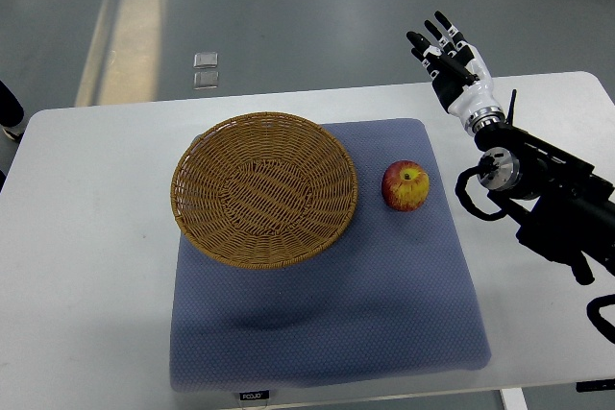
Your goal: Place red apple in basket with right hand
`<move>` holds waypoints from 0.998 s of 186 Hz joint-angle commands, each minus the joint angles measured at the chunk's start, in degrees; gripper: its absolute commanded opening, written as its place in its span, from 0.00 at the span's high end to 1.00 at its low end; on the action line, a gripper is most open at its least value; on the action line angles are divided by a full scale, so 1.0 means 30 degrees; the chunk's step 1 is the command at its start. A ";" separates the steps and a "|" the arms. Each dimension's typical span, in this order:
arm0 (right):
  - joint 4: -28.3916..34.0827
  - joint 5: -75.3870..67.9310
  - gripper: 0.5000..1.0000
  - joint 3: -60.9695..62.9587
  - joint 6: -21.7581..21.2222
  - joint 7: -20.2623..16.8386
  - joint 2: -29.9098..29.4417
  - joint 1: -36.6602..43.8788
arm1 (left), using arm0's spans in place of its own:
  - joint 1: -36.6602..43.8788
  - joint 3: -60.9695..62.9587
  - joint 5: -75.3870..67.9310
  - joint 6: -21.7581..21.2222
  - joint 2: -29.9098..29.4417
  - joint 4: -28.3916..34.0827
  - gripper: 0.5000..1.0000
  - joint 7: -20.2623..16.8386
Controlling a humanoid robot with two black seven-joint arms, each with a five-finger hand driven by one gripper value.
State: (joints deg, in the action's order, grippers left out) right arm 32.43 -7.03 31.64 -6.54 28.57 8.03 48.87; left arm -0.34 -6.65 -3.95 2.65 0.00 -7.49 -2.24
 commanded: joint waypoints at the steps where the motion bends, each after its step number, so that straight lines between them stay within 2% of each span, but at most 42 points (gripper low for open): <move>1: -0.0205 0.0001 0.15 -0.0001 -0.0047 -0.0001 -0.0069 0.0001 | -0.0034 -0.0011 -0.0001 -0.0004 0.0000 0.0005 0.00 -0.0014; 186: -0.0791 -0.0029 0.15 -0.0030 0.0363 -0.0235 0.0019 0.0440 | -0.0005 -0.0011 -0.0001 -0.0004 0.0000 -0.0024 0.00 -0.0044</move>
State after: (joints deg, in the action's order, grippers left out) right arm 30.95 -7.03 31.58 -5.84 27.92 7.97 49.99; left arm -0.29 -6.68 -3.96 2.63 0.00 -7.54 -2.37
